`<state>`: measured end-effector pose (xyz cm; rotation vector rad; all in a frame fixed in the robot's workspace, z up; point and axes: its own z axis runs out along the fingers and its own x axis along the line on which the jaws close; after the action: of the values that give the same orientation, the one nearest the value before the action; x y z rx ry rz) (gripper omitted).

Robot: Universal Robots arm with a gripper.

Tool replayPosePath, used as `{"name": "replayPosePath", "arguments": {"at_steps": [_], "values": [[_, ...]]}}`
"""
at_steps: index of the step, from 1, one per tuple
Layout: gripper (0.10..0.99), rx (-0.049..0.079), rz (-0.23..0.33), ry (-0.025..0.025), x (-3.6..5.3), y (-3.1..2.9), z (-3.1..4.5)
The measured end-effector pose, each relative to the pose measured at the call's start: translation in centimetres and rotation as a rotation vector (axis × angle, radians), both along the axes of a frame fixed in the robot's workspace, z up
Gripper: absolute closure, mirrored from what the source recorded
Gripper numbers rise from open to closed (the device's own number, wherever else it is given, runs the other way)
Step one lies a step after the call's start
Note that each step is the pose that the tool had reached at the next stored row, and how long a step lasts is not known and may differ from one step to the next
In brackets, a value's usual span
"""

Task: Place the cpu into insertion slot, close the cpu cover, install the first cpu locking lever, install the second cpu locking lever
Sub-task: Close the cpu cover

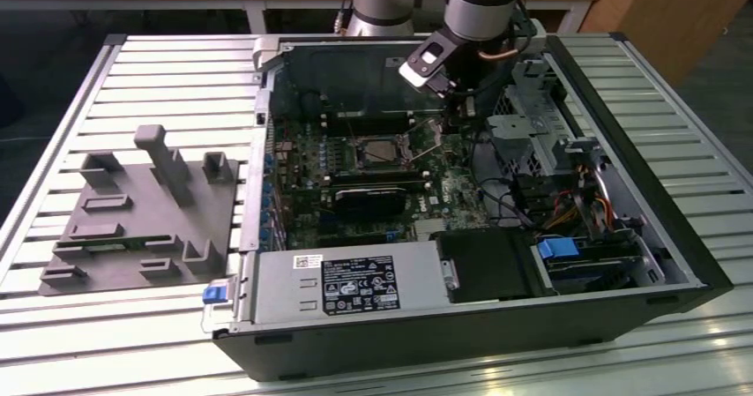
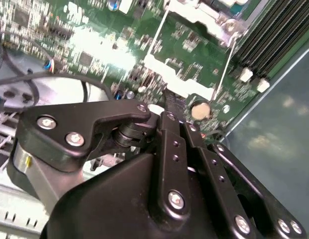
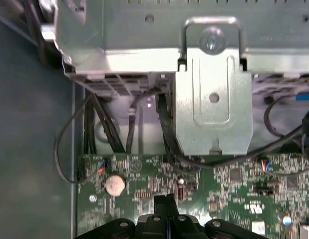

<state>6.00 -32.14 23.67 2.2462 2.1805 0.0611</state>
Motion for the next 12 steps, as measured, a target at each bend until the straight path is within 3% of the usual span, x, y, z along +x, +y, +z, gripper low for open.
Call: {"name": "replayPosePath", "arguments": {"at_steps": [2,3,4,5,12], "values": [[0.980,0.000,0.000,0.0346,0.07,0.00,-0.02],[0.980,0.000,0.000,0.0491,0.10,0.00,-0.03],[0.980,0.000,0.000,0.0602,0.11,0.00,-0.03],[0.980,0.000,0.000,0.0660,0.12,0.00,-0.03],[0.980,0.000,0.000,0.0691,0.05,0.00,-0.04]]}}
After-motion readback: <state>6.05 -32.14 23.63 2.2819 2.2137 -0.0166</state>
